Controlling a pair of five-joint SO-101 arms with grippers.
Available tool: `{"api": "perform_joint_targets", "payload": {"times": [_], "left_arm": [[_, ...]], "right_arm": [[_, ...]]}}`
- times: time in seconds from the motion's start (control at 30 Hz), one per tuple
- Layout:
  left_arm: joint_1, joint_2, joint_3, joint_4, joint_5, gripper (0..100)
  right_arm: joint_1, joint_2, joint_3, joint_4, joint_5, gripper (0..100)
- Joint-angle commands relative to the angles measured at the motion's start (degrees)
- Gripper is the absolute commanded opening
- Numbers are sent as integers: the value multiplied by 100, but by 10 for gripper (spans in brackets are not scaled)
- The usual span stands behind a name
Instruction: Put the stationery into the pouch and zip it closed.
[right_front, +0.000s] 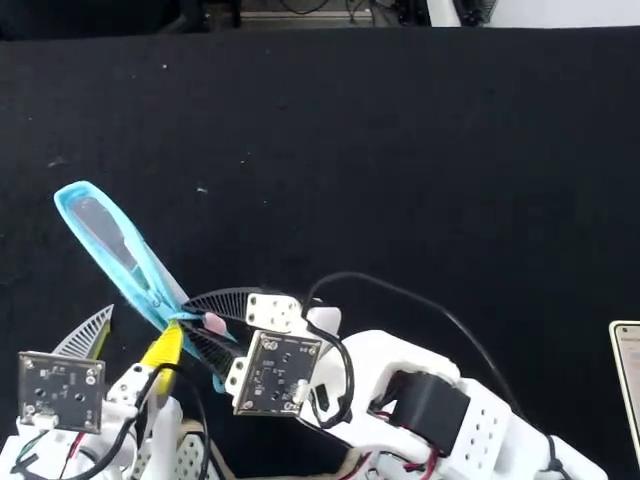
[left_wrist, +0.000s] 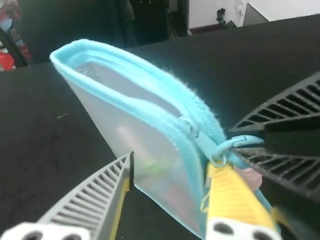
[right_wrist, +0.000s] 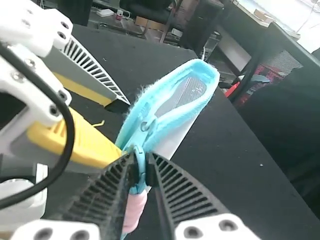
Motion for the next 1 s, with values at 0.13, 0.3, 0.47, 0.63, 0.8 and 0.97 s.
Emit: {"api": "perform_joint_targets", "payload": {"times": [0.13,0.3,0.47,0.63,0.8,0.97], "left_arm": [[866,0,-330,167,185,267],[945,9,198,-97,185,267],[945,0,673,-475,202,266],[936,0,743,-782,607,266],[936,0,734,-607,334,266],[769,0,690,-360,176,266]], "right_arm": [[-18,-101,-549,-26,-18,11],[-18,-101,-743,-9,-26,11],[-35,-101,-760,-26,-26,11],[-18,-101,-752,18,-18,11],[-18,-101,-725,26,-18,11],[-18,-101,-725,62,-18,11]]}}
